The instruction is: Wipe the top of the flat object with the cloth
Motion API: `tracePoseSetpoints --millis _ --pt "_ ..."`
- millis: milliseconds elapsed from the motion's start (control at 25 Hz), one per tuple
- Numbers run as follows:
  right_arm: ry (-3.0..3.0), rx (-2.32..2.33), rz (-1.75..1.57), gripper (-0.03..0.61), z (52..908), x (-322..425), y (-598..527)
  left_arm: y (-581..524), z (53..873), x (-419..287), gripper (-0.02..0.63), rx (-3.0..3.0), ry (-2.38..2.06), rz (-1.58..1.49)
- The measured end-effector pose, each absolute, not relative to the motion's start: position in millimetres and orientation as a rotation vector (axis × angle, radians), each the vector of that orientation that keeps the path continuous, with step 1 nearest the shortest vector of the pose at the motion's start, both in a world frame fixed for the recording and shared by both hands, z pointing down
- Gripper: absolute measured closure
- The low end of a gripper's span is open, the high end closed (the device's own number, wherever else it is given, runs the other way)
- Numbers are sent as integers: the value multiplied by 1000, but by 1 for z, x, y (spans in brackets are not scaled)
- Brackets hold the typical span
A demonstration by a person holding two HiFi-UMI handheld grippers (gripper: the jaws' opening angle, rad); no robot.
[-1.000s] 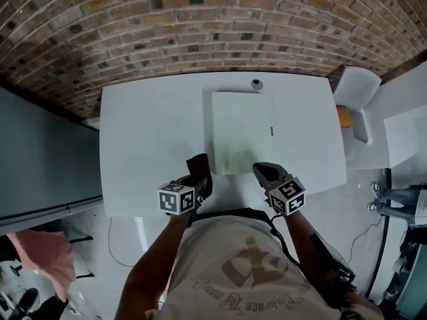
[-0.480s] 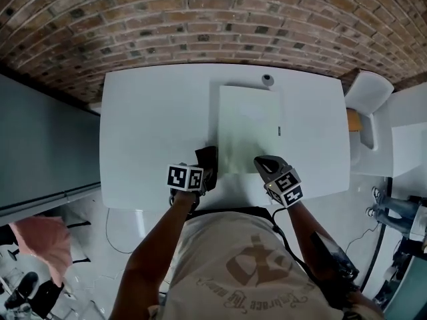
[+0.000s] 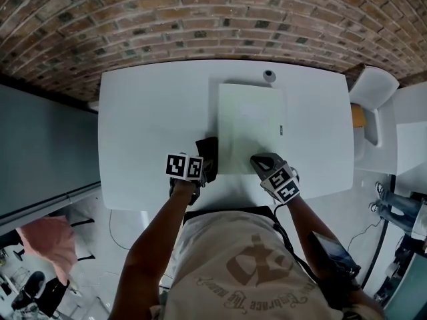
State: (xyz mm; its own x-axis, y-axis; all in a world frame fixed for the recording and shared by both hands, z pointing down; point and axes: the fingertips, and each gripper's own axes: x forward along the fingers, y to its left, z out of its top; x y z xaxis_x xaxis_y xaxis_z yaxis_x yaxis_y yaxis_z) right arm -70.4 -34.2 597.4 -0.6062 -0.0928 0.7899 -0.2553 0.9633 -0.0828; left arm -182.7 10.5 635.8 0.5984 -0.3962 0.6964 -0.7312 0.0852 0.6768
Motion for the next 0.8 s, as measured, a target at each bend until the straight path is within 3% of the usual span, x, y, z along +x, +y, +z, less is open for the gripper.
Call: tracePoseSetpoints --millis 800 --pt "-2209 183 259 571 602 -74 -37 -78 626 -218 541 1544 -1065 320"
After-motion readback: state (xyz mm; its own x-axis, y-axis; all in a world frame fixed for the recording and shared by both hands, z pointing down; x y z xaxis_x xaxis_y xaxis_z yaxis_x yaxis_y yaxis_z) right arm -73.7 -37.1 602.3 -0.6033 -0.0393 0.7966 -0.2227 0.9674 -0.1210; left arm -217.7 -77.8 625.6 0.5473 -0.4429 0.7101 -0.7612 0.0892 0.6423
